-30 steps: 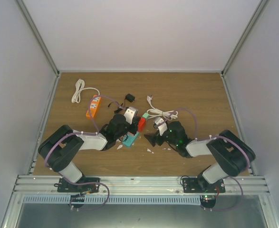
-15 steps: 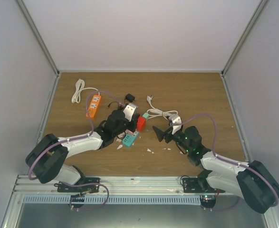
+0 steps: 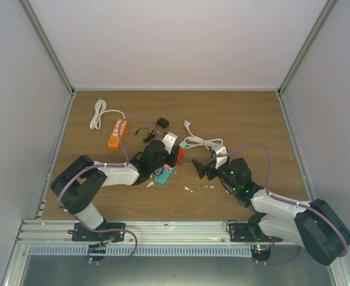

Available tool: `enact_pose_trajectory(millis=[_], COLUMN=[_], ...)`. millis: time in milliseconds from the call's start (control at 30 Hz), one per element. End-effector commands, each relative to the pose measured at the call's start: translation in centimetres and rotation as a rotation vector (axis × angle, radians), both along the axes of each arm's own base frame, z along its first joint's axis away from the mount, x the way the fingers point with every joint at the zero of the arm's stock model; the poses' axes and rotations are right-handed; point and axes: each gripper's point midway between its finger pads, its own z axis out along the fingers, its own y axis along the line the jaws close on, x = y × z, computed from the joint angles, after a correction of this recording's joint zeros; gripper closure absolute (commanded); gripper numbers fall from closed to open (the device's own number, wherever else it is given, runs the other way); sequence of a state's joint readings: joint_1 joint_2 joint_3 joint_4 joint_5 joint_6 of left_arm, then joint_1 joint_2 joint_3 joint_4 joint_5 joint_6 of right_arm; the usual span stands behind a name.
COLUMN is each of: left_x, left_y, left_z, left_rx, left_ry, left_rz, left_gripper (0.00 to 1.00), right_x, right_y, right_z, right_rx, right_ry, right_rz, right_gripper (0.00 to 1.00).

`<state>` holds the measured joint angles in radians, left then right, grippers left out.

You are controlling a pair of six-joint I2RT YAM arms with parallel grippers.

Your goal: Insert the plug

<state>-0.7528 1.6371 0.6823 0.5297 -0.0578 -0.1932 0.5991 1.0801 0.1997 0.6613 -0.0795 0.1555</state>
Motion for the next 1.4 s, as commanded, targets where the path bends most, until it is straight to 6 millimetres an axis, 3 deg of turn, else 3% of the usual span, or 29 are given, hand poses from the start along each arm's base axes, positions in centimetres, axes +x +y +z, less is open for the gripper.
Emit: enact_pose_trajectory(millis=[0, 67, 100, 167, 233, 300, 367, 433, 567, 700, 800, 1100, 1233, 1367], left_x=[-1.0, -1.2, -1.3, -1.8, -2.2, -2.2, -2.3, -2.3, -2.4, -2.7, -2.9, -4.0, -4.4, -5.1], left_y=[1.6, 1.9, 2.1, 3.2, 4.6, 6.6, 8.3, 9.4, 10.5, 11.3, 11.4, 9.0, 7.4, 3.9], left_z=[-1.3, 1.2, 2.6, 5.3, 7.5, 8.1, 7.1, 4.9, 0.5, -1.2, -2.5, -6.5, -6.4, -6.0], left_rx=[0.051, 0.02, 0.0, -0.042, -0.091, -0.135, -0.168, -0.178, -0.195, -0.211, -0.186, -0.2, -0.214, -0.188], left_ry=[0.057, 0.018, -0.004, -0.048, -0.074, -0.054, -0.007, 0.057, 0.185, 0.229, 0.261, 0.362, 0.357, 0.336], left_rz=[0.033, 0.036, 0.041, 0.069, 0.101, 0.151, 0.183, 0.201, 0.199, 0.205, 0.203, 0.097, 0.051, -0.002], left_gripper=[1.0, 1.0, 0.94, 0.52, 0.2, 0.05, 0.01, 0.06, 0.47, 0.82, 0.97, 1.0, 1.0, 1.0], right_x=[0.3, 0.3, 0.3, 0.2, 0.2, 0.2, 0.2, 0.1, 0.1, 0.0, 0.0, -0.1, -0.1, 0.0], right_y=[-0.7, -0.8, -0.9, -0.9, -0.9, -0.9, -1.0, -1.0, -1.1, -1.2, -1.1, -1.0, -1.0, -1.0], right_z=[0.3, 0.5, 0.5, 0.6, 0.6, 0.6, 0.7, 0.6, 0.5, 0.6, 0.6, 0.6, 0.8, 0.8], right_rx=[0.017, 0.021, 0.022, 0.026, 0.026, 0.029, 0.034, 0.037, 0.042, 0.045, 0.046, 0.046, 0.048, 0.048], right_ry=[-0.006, -0.011, -0.011, -0.012, -0.012, -0.01, -0.011, -0.006, -0.002, -0.003, -0.004, 0.0, -0.007, -0.007], right_rz=[-0.033, -0.036, -0.039, -0.035, -0.037, -0.036, -0.037, -0.036, -0.04, -0.039, -0.037, -0.028, -0.024, -0.027], right_gripper=[0.01, 0.0, 0.0, 0.01, 0.0, 0.0, 0.0, 0.0, 0.0, 0.01, 0.0, 0.0, 0.0, 0.0])
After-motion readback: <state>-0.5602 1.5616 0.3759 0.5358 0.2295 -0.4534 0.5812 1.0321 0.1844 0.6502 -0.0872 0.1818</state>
